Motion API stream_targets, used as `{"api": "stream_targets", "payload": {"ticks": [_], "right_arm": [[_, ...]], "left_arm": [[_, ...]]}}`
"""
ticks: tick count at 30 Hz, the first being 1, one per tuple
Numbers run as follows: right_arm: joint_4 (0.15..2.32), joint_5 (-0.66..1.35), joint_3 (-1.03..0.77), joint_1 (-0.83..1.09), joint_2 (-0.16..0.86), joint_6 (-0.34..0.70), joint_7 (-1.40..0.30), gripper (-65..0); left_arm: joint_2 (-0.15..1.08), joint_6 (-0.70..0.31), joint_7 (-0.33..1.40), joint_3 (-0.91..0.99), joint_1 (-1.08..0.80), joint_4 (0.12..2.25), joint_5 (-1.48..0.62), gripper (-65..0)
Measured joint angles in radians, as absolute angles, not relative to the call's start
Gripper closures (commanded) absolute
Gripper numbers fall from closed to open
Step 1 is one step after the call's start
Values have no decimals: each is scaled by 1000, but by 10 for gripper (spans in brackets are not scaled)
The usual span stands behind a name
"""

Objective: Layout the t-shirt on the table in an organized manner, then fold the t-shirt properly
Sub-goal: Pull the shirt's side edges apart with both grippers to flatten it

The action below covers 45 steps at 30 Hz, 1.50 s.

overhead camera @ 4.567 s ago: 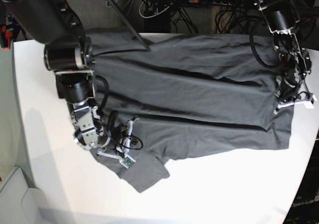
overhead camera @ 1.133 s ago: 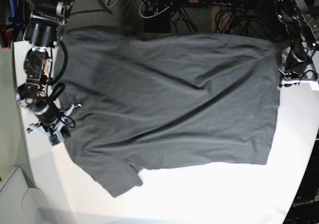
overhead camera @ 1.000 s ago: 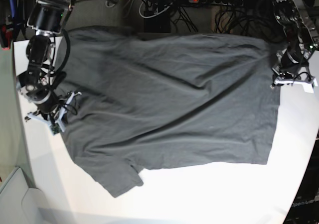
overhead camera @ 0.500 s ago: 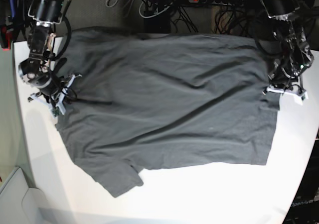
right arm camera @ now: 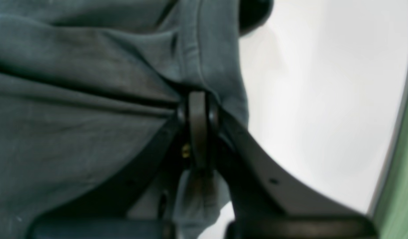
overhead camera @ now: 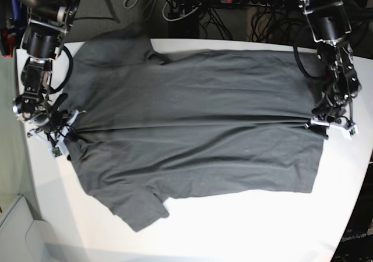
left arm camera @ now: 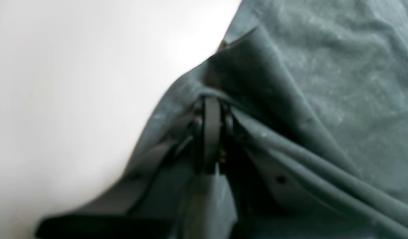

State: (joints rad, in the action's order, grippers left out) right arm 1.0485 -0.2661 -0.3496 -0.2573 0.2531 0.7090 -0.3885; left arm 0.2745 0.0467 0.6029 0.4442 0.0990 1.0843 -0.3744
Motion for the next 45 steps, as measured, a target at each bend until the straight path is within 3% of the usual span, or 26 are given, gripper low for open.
{"api": "stream_targets", "payload": {"ticks": [3, 14, 21, 27, 38, 45], "right_arm": [[1049, -267, -347, -257, 270, 710, -398, 0], [1319, -313, -345, -188, 231, 702, -463, 0], [1328, -325, -312, -191, 218, 702, -478, 0], [1299, -314, -244, -271, 182, 703, -464, 0], [868, -317, -241, -554, 187, 699, -455, 0], [744, -325, -241, -587, 188, 699, -350, 0]], "left_arm": [[278, 33, 592, 445, 83, 1095, -389, -3], [264, 80, 846, 447, 0, 1329, -341, -2], [256, 82, 912, 444, 0, 1439, -344, -4], [255, 83, 902, 443, 110, 1446, -346, -4], [253, 83, 762, 438, 395, 955, -335, -4], [260, 85, 564, 438, 461, 744, -330, -5]]}}
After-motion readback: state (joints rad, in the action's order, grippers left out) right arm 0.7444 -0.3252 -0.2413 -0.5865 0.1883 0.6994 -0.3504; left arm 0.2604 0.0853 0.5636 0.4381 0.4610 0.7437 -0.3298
